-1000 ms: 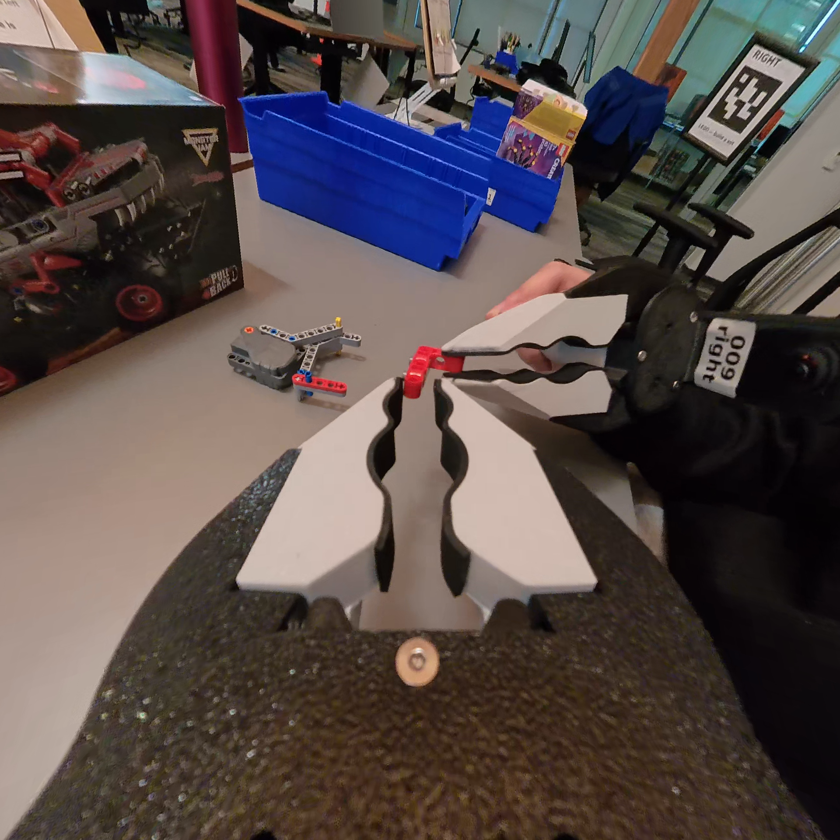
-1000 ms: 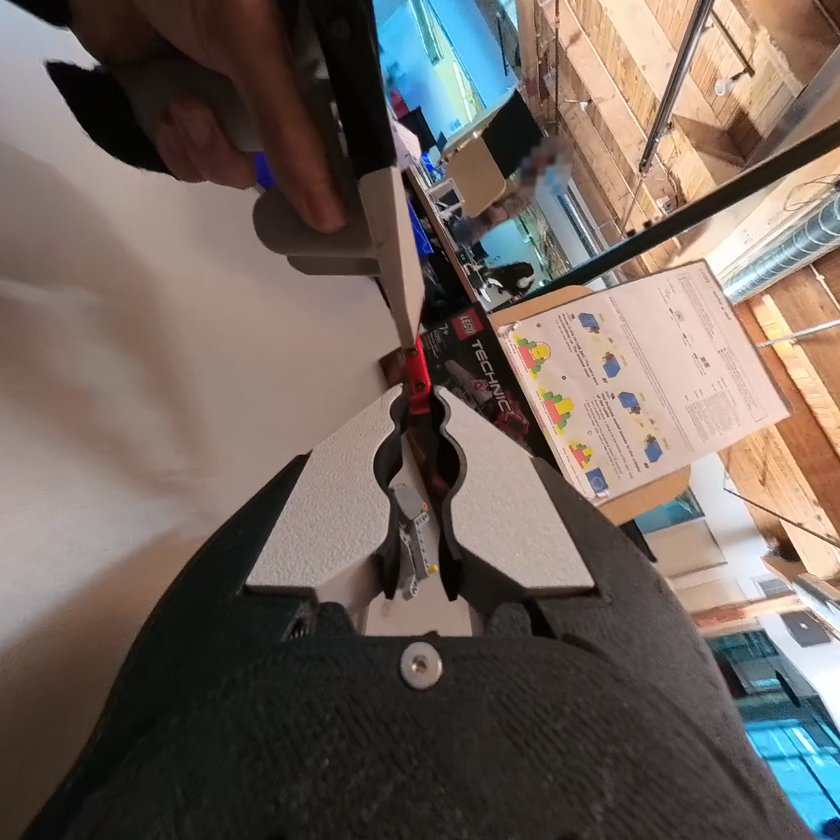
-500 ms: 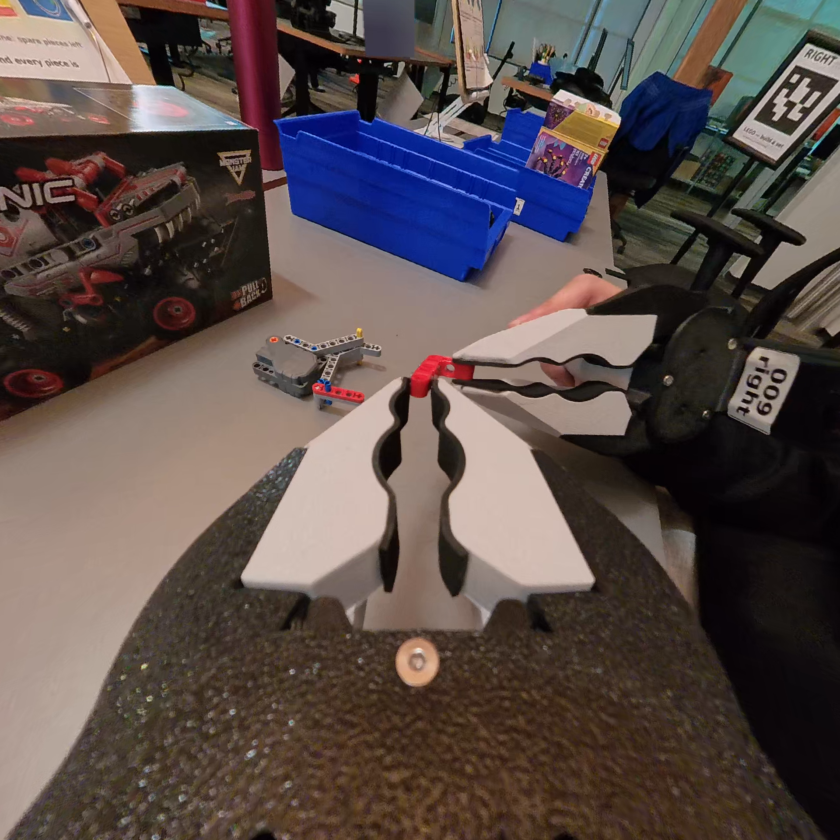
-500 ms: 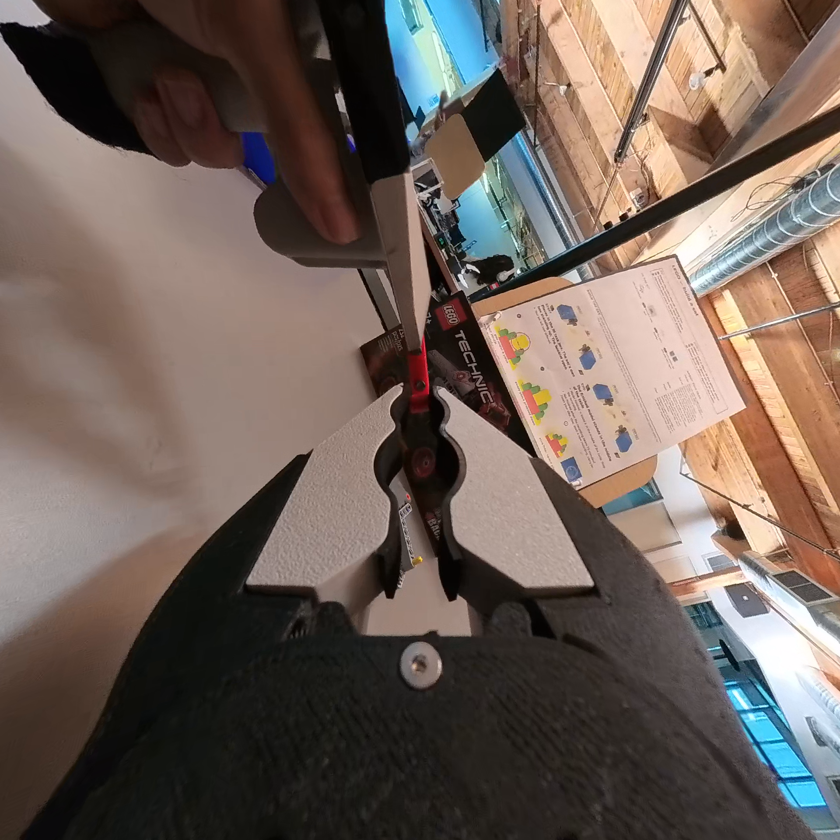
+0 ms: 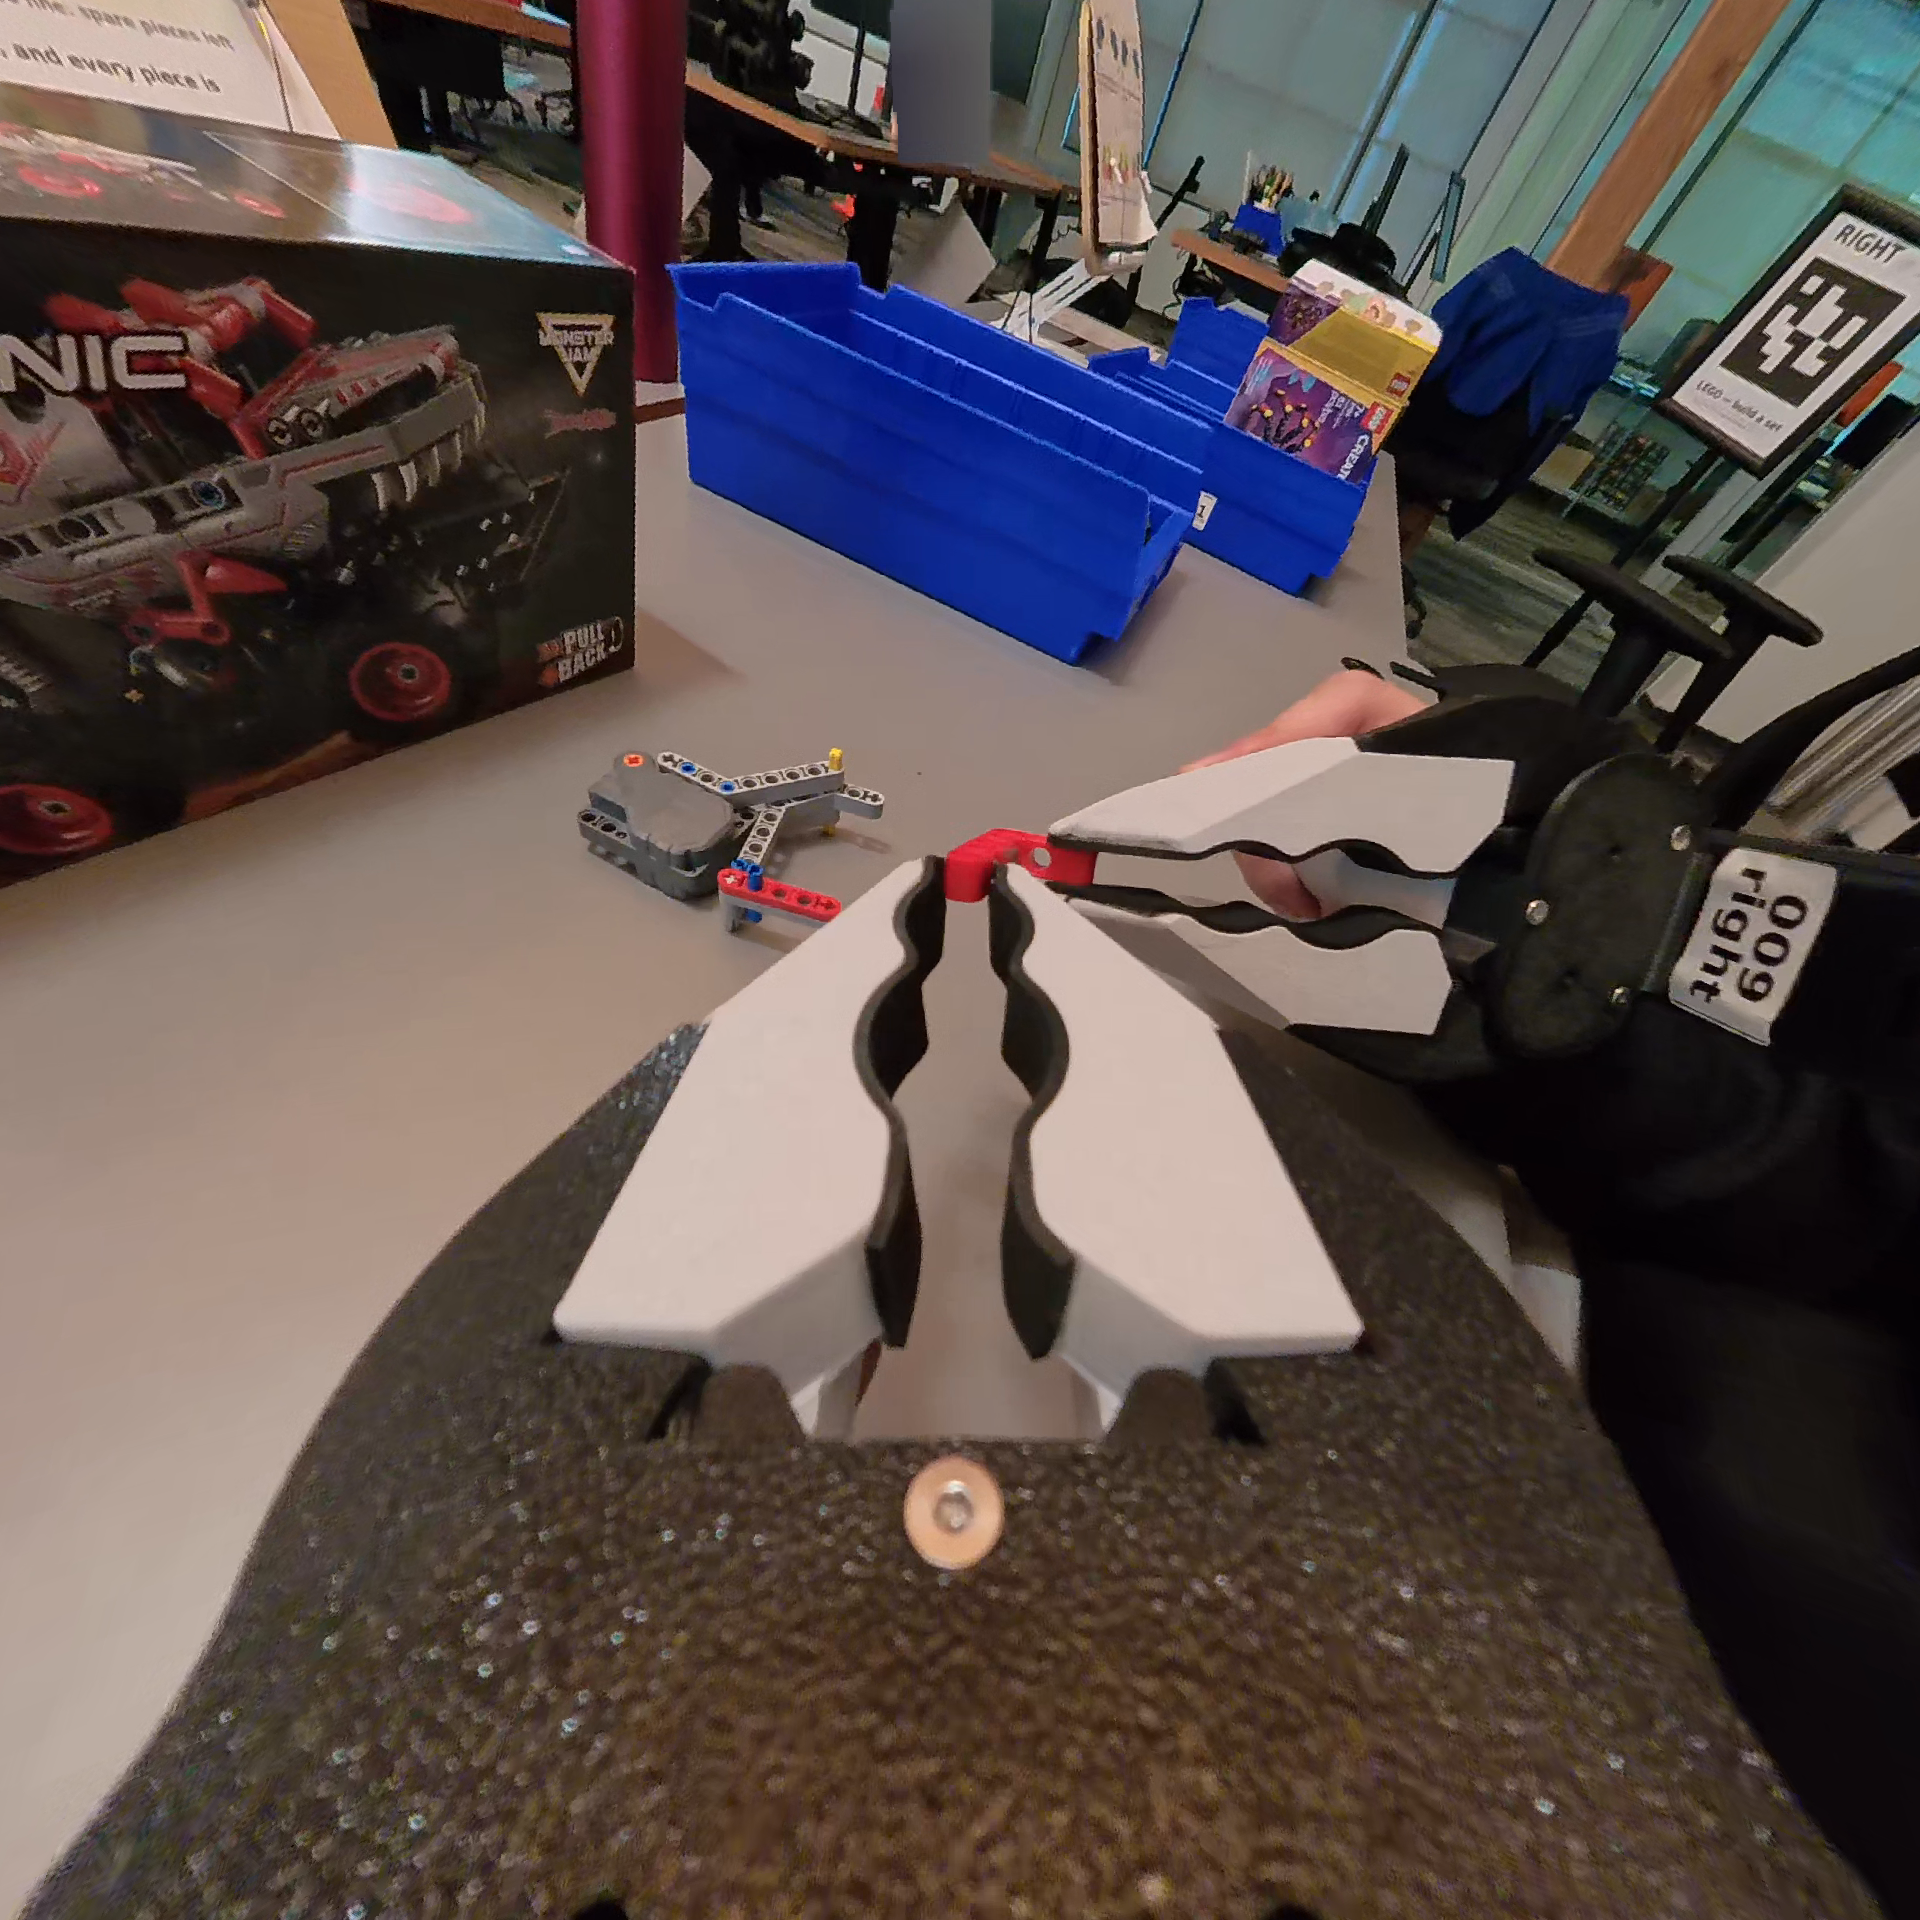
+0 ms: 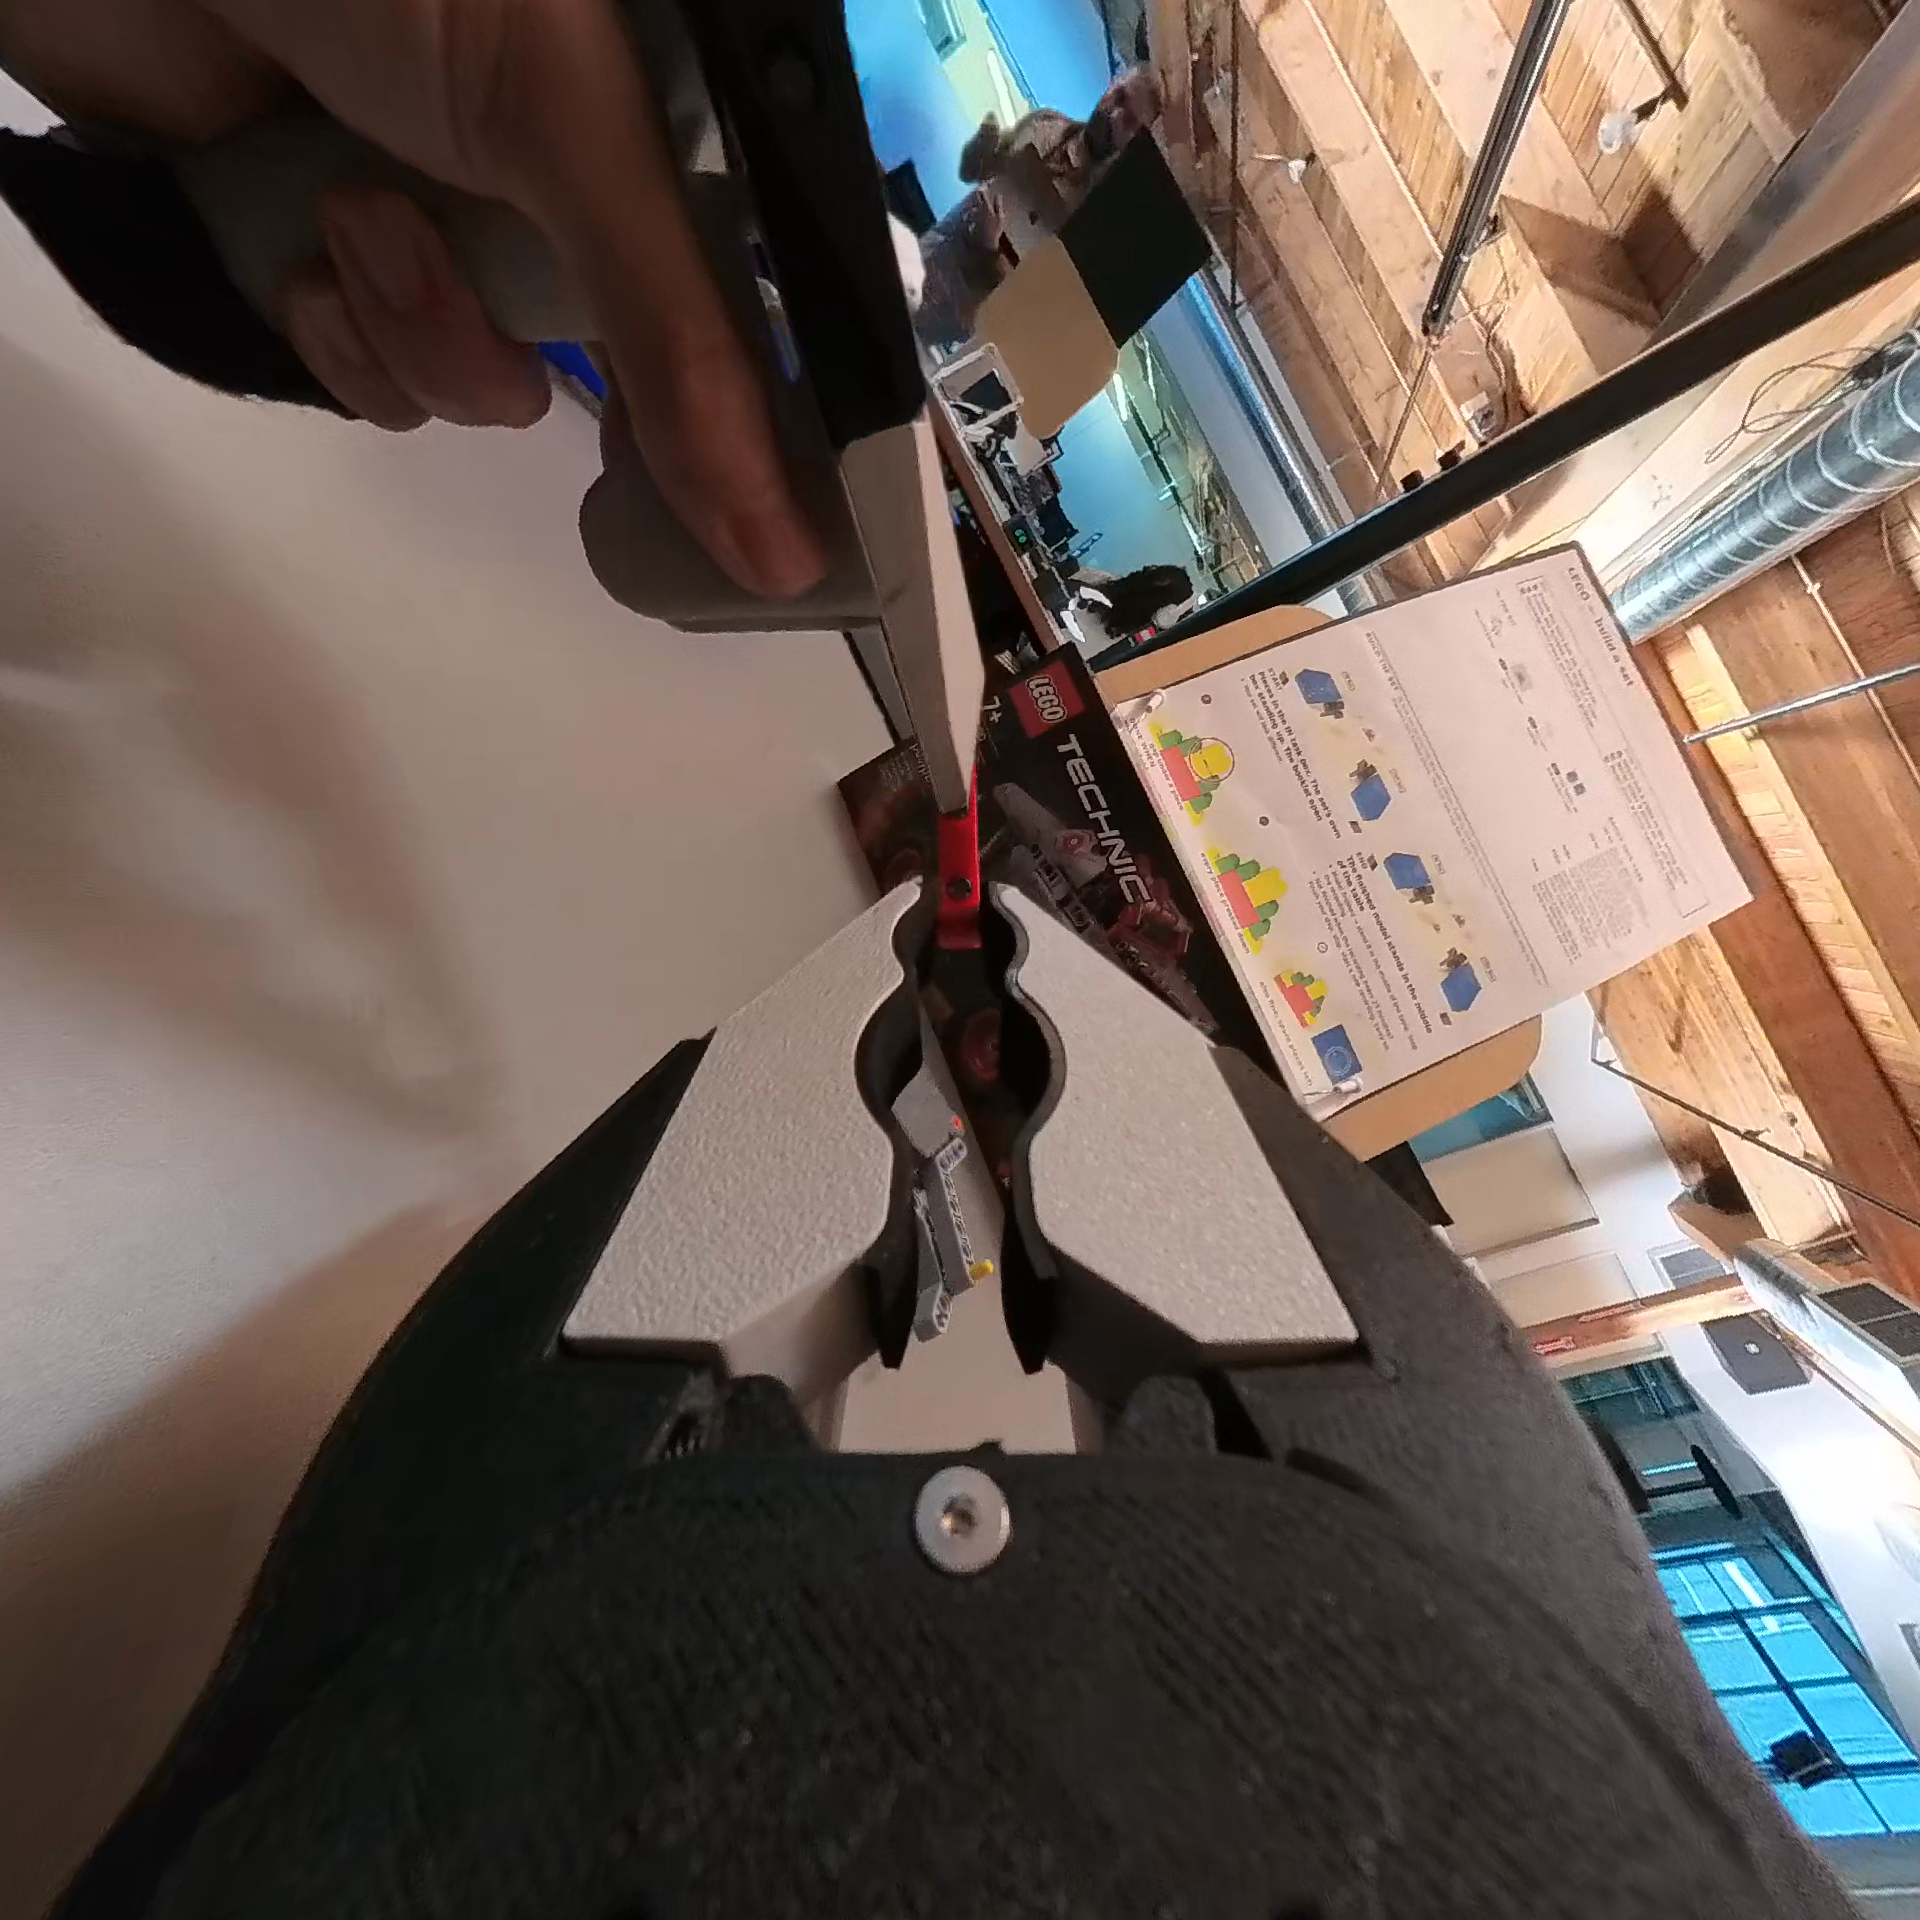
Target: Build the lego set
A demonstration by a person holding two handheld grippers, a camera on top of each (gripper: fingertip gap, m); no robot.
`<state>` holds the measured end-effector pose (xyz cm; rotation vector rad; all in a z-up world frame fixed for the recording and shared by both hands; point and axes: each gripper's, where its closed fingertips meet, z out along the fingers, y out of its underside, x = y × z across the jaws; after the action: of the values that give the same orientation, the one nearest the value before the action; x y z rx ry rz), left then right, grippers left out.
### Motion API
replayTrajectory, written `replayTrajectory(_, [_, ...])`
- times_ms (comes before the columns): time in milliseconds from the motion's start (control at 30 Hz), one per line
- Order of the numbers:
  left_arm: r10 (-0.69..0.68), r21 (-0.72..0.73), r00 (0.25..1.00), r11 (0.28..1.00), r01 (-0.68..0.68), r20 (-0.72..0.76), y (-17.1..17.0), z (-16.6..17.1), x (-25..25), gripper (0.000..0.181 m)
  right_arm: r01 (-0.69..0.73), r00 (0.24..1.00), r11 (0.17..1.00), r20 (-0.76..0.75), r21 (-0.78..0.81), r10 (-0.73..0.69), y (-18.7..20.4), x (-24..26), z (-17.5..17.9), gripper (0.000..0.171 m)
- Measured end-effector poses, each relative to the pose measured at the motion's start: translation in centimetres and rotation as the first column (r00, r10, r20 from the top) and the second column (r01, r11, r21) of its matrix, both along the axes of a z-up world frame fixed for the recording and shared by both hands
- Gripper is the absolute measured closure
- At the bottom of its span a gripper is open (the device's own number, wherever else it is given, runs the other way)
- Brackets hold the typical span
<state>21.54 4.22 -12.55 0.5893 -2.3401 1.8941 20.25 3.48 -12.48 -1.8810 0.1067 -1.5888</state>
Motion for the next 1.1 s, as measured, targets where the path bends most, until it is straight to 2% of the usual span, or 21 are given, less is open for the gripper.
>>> replayTrajectory(200, [-0.027, -0.062, 0.998, 0.998, 0.023, -0.063, 0.0, 0.0, 0.1, 0.175, -0.018, 1.0, 1.0, 0.008, 0.022, 0.017, 0.2, 0.0, 0.1, 0.165])
replayTrajectory(333, [-0.092, -0.121, 0.991, 0.989, 0.081, -0.093, 0.2, 0.5, -0.4, 0.175, -0.067, 0.994, 0.997, 0.084, 0.044, 0.063, 0.2, -0.5, 0.8, 0.164])
replayTrajectory(433, [-0.133, -0.167, 0.979, 0.98, 0.107, -0.153, 0.4, 0.8, -0.7, 0.175, -0.1, 0.994, 0.982, 0.064, 0.16, 0.091, -0.3, -0.6, 1.5, 0.15])
replayTrajectory(500, [-0.182, -0.194, 0.961, 0.971, 0.142, -0.207, 0.5, 1.0, -1.2, 0.175, -0.116, 0.993, 0.981, 0.053, 0.156, 0.109, -0.2, -0.6, 1.3, 0.147])
replayTrajectory(600, [-0.226, -0.198, 0.938, 0.964, 0.178, -0.261, 0.2, 0.7, -1.9, 0.175, -0.143, 0.988, 0.988, 0.062, 0.065, 0.14, 0.5, -0.9, 0.4, 0.149])
replayTrajectory(667, [-0.239, -0.178, 0.929, 0.965, 0.194, -0.283, 0.1, 0.2, -2.2, 0.175, -0.143, 0.988, 0.988, 0.065, 0.051, 0.14, 0.5, -1.0, 0.5, 0.161])
replayTrajectory(767, [-0.252, -0.166, 0.919, 0.964, 0.21, -0.303, 0.3, -0.3, -2.3, 0.175, -0.182, 0.983, 0.979, 0.003, 0.092, 0.183, 0.7, -1.1, -0.2, 0.164])
replayTrajectory(833, [-0.249, -0.122, 0.919, 0.968, 0.221, -0.306, 0.5, -1.2, -2.3, 0.175, -0.193, 0.974, 0.974, -0.096, 0.116, 0.204, 0.9, -1.1, -1.3, 0.165])
replayTrajectory(933, [-0.223, 0.006, 0.946, 0.973, 0.231, -0.237, 1.2, -3.0, -1.8, 0.174, -0.185, 0.944, 0.97, -0.247, 0.158, 0.221, 1.4, -0.9, -3.2, 0.165])
replayTrajectory(1000, [-0.177, 0.101, 0.98, 0.977, 0.186, -0.088, 1.8, -3.5, -0.8, 0.166, -0.13, 0.928, 0.987, -0.337, 0.099, 0.156, 0.9, -0.3, -5.0, 0.165])
replayTrajectory(1100, [-0.217, 0.217, 0.973, 0.957, 0.195, 0.079, 2.3, -4.4, -1.2, 0.164, -0.099, 0.897, 0.993, -0.428, 0.058, 0.114, 0.8, -0.1, -7.1, 0.164])
